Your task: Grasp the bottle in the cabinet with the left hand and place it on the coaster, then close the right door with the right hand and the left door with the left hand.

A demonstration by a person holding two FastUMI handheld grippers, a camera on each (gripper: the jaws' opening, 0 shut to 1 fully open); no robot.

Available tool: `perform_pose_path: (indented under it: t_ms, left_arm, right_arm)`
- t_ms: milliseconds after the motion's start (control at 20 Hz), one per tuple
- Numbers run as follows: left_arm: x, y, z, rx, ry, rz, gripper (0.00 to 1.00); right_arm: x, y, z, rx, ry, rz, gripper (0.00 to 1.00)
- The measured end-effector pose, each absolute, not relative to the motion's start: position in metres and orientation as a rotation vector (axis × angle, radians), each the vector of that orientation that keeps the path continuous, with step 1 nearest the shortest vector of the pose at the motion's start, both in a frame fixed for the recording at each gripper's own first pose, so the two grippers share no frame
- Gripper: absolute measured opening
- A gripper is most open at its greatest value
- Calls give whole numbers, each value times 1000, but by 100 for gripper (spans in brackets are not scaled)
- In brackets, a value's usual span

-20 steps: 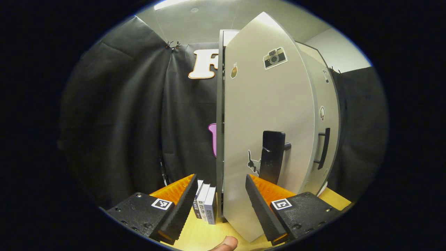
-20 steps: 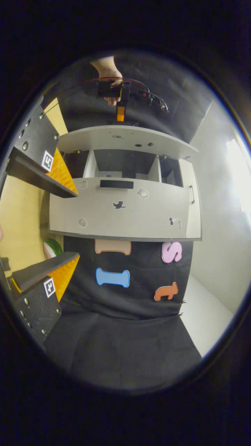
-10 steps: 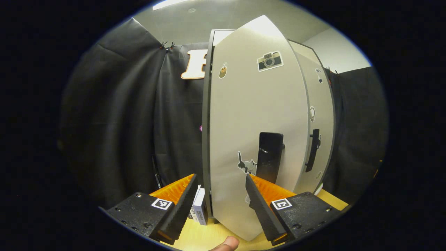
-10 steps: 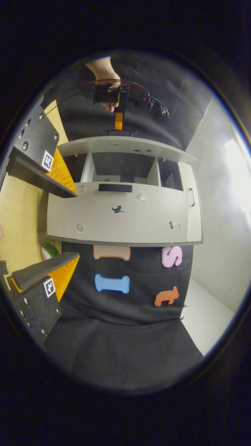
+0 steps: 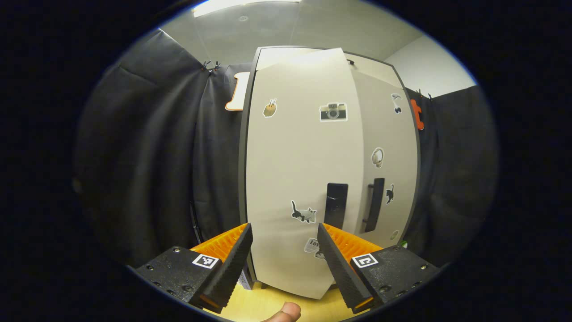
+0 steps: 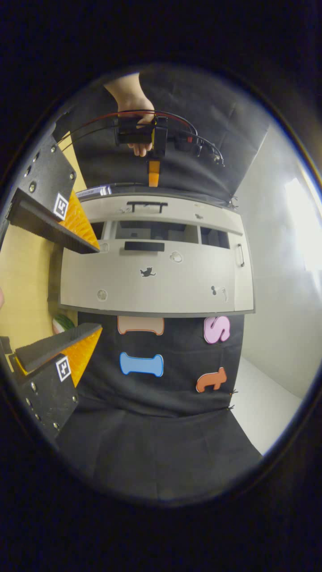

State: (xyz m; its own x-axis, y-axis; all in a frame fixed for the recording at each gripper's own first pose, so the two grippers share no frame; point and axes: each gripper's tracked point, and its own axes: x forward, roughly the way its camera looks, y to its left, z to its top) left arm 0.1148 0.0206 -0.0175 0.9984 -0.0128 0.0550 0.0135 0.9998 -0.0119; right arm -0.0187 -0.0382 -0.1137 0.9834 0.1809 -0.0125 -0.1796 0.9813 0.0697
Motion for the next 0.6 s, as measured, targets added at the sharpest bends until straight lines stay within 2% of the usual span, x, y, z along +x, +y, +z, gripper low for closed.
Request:
perform_pose_path:
  t_ms: [50,200,250,300,350,600]
  left_arm:
    - [105,13,-16,-22,-55,-28,94]
    - [75,5,-17,-11,-55,-20,95]
    - [65,4,-16,-3,-56,-18,95]
    - [55,3,-15,1,-57,-19,95]
    - [48,3,-13,-3,-56,-16,92]
    - [18,3,-8,-56,-20,-32,95]
  right_arm:
    - [-25,-37,-110,73,14,180,92]
    - [-38,-32,-100,84,8,167,95]
    - [-41,-28,-95,87,4,167,92]
    - [-43,-22,-89,94,-2,168,94]
    - [-44,-16,-81,101,-10,168,92]
    - [-43,9,-46,88,-32,130,94]
